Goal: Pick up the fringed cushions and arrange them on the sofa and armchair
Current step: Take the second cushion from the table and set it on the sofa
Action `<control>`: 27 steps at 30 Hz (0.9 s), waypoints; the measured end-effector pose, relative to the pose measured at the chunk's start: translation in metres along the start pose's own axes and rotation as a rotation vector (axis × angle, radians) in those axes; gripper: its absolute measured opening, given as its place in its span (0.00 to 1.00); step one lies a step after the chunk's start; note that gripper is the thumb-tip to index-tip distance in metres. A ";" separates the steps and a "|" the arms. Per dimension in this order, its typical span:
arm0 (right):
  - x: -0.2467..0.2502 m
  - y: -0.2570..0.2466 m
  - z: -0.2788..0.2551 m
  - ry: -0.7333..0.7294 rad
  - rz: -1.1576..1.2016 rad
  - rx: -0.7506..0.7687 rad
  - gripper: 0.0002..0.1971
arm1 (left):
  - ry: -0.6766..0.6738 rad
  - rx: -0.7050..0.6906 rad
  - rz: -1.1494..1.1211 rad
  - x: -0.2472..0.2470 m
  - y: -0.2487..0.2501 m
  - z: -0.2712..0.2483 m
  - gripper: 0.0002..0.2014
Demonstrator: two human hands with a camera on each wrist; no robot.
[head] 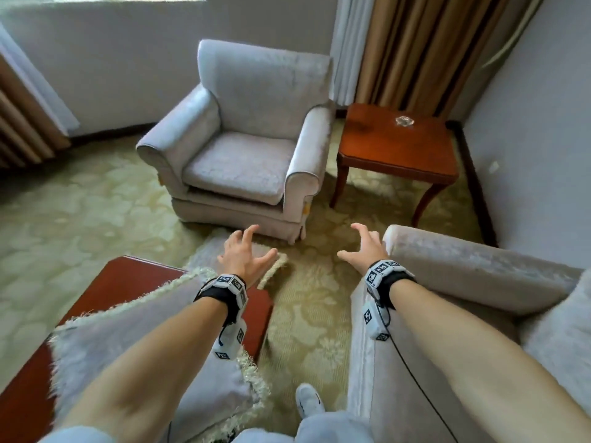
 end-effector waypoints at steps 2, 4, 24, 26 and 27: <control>-0.017 -0.025 0.019 -0.066 -0.025 0.067 0.36 | 0.048 0.083 0.034 0.014 -0.023 -0.003 0.37; -0.035 -0.047 0.033 -0.133 -0.043 0.133 0.36 | 0.080 0.179 0.075 0.027 -0.044 -0.011 0.36; -0.253 -0.236 -0.054 -0.583 -0.377 0.637 0.41 | 0.431 0.921 0.060 0.118 -0.215 -0.231 0.34; -0.278 -0.252 -0.075 -0.613 -0.413 0.674 0.41 | 0.451 0.960 0.039 0.121 -0.238 -0.251 0.34; -0.289 -0.259 -0.085 -0.625 -0.419 0.692 0.41 | 0.462 0.972 0.026 0.123 -0.249 -0.258 0.34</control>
Point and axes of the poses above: each hand's wrist, its own z-axis towards the middle knuckle, its own x-axis out of the back of the hand, y = z × x, the point moved 7 cm from there along z, towards the middle knuckle, and after that the axes turned 7 degrees about -x, right-handed, at the moved point
